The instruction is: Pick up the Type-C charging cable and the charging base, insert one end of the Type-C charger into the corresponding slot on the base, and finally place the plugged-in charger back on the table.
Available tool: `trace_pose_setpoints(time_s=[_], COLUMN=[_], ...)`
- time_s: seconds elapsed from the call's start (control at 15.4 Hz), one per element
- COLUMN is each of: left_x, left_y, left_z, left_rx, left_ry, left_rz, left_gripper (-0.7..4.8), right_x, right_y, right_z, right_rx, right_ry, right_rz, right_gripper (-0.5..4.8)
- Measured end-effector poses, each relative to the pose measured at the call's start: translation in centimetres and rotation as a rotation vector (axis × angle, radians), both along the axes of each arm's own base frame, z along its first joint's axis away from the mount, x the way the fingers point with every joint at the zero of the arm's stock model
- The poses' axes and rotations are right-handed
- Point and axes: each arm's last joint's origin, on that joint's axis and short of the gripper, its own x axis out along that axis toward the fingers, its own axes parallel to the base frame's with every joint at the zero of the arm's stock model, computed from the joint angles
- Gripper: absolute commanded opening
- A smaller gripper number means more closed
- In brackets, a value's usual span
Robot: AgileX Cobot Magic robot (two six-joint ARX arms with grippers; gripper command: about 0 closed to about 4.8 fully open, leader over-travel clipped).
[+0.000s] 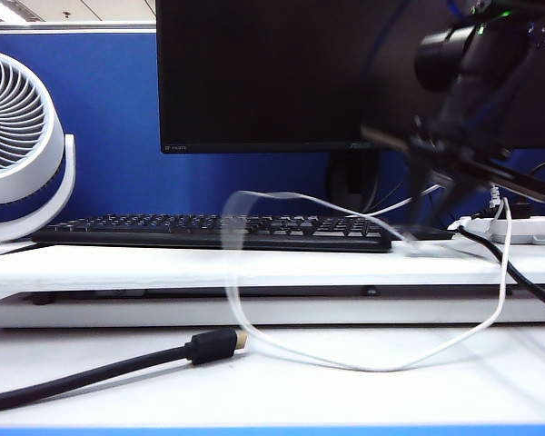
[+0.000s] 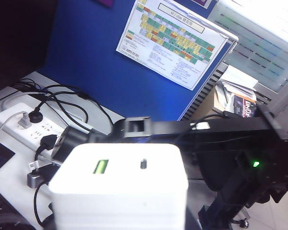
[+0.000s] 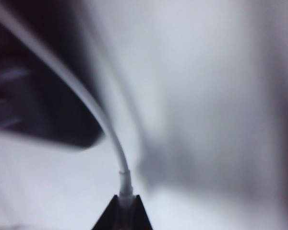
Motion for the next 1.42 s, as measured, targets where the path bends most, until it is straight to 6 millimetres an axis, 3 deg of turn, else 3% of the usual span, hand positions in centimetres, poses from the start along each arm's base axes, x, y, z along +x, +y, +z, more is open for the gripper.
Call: trace_pose_setpoints(time_s=[0.39,0.52,0.91,1.04,1.42], left_x=[0.0,0.0,0.0,0.0,-1.7], left_y=[0.0,0.0,0.0,-0.1,-1.3], left_z=[0.0,0.0,0.1,0.3,0.5], left_rx=[0.000,0.000,-0.007,-0.025,-0.107], left_ry=[0.001,0.000,-0.011,-0.022,-0.024], left_rz=[0.000,0.000,-0.005,-0.038,-0.373], left_gripper=[-0.06,-0.06,-0.06,-0.06,-0.06], right_x=[-0.9,-2.7,-6.7,-7.6,-9.1], right_y=[0.5,0.3,-0.8,-1.0,-1.5], right_z=[5.8,11.3,19.6,21.2,24.6], right_rx=[0.339,0.501,0.634,0.677,0.820], right_ry=[-0.301,-0.597,-1.122,-1.219,-1.463], right_rz=[0.194,0.315,0.439,0.442,0.432], right_gripper=[-0.05,-0.05,-0.05,-0.05,-0.05])
